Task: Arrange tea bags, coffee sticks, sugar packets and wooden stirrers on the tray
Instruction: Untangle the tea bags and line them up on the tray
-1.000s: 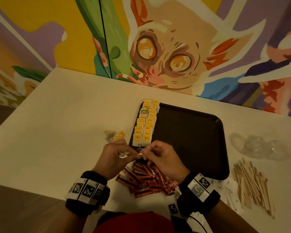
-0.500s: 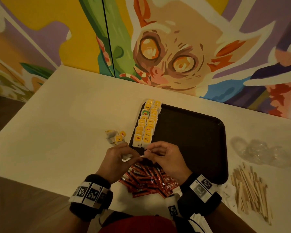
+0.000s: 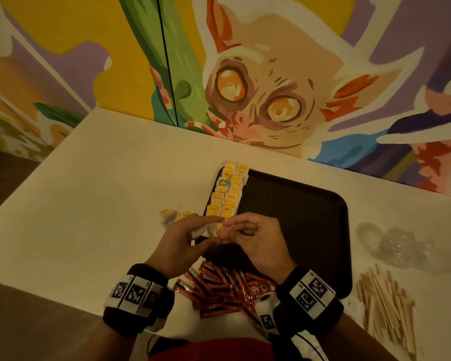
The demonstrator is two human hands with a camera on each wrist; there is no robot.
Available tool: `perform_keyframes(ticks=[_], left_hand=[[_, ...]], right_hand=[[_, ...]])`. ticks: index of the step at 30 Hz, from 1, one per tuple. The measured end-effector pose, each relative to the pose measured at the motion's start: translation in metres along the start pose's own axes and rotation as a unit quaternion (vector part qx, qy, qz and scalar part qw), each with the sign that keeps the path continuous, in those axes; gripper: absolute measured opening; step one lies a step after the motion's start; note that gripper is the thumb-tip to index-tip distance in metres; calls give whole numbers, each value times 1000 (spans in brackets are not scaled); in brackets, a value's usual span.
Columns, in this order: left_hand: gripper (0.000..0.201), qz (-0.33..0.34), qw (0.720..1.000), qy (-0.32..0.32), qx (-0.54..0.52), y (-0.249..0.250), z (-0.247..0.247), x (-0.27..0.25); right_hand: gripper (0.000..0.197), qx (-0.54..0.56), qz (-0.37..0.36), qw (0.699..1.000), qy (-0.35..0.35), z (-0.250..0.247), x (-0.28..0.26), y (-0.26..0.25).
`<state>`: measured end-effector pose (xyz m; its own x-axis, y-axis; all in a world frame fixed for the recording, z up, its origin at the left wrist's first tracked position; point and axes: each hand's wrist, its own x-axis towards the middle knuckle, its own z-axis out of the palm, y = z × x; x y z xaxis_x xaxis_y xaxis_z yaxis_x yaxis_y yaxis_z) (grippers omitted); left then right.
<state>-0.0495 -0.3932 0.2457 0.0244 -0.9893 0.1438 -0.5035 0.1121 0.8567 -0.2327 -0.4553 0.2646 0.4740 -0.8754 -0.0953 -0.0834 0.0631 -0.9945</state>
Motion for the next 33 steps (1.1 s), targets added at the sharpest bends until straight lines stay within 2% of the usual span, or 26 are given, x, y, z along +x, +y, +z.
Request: perform_keyframes(ticks=[4,8,15,17,20,23,29,33], left_hand=[[16,25,999,-14,32,0,-7,13],[14,15,1000,-11,16,-4,-16,15],[19,39,988,-64,-138,18,-20,14],[21,47,984,-35,-170,21,-20,15],[19,36,977,64,-201,20,-21,17],[13,31,973,124,-193,20,-22,20],[14,-19,968,182,-170,10,-13,20],[16,-57,964,192,-176,-2,-6,17]], right_hand=[[18,19,17,1000,7,-4,10,-3],[18,3,2,1000,27,-6,16,-6],[21,-23,-53,998,7,-6,25,-26],[23,2,-53,999,-2,-3,28,-25],[18,26,-47,998,-8,6,29,-15],[22,58,-35,998,2,14,26,-6],[19,61,16,997,-33,20,18,6],[15,23,23,998,-51,24,18,15]])
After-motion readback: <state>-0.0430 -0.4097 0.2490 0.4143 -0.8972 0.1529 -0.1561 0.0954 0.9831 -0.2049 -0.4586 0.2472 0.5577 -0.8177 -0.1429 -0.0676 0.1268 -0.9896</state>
